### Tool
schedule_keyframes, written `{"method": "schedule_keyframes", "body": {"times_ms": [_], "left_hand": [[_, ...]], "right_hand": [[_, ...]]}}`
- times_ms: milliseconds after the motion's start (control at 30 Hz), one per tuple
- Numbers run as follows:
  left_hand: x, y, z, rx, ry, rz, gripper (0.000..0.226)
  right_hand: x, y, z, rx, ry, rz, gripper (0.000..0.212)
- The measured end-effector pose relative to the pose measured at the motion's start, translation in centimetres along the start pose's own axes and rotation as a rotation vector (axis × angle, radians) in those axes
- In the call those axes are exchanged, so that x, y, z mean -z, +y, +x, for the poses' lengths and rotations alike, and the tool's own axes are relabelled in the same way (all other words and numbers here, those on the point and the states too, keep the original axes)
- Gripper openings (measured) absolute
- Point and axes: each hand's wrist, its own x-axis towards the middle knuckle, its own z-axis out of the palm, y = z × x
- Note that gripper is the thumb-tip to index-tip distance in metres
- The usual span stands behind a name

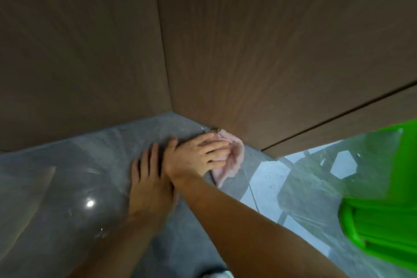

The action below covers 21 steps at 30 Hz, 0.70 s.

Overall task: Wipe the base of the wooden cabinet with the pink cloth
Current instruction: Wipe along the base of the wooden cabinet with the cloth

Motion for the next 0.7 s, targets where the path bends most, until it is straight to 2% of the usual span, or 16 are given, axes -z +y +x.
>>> {"method": "schedule_keyframes", "body": {"times_ms": [67,133,200,300,367,433,533,633,700], "left_hand": [[-0.2,-1.0,0.0,0.136,-0.018,-0.055,0.067],[0.9,-2.2,2.8,0.239,-0.142,-0.033,0.073],[1.5,-3.1,4.4,0.262,-0.162,-0.048,0.088],[-0.4,-2.7,0.5,0.188,0.022,-0.095,0.095],[-2.3,-2.7,-1.8,0.184,0.115,-0.082,0.094],[-2.9,-2.9,-1.3,0.178,0.155,-0.061,0.093],[-3.9,-3.2,-0.5,0.174,0.202,-0.025,0.093],[-5.1,-3.2,-0.6,0.187,0.253,0.006,0.092],[-5.1,-3.4,-0.2,0.183,0.273,-0.014,0.093]], "right_hand": [[-2.2,-3.9,-0.9,0.099,-0.04,0.025,0.095],[-4.5,-5.9,-3.0,0.364,-0.067,-0.006,0.088],[-5.2,-6.0,-4.3,0.664,-0.097,-0.076,0.081],[-2.3,-1.9,-0.9,0.972,-0.022,-0.264,0.069],[1.2,3.0,2.4,1.09,0.053,-0.407,0.061],[4.4,8.2,4.7,1.075,0.115,-0.496,0.054],[7.2,14.6,4.2,0.886,0.118,-0.435,0.053],[7.8,15.9,2.8,0.727,0.07,-0.254,0.055],[7.8,14.2,2.6,0.684,0.147,-0.122,0.052]]}}
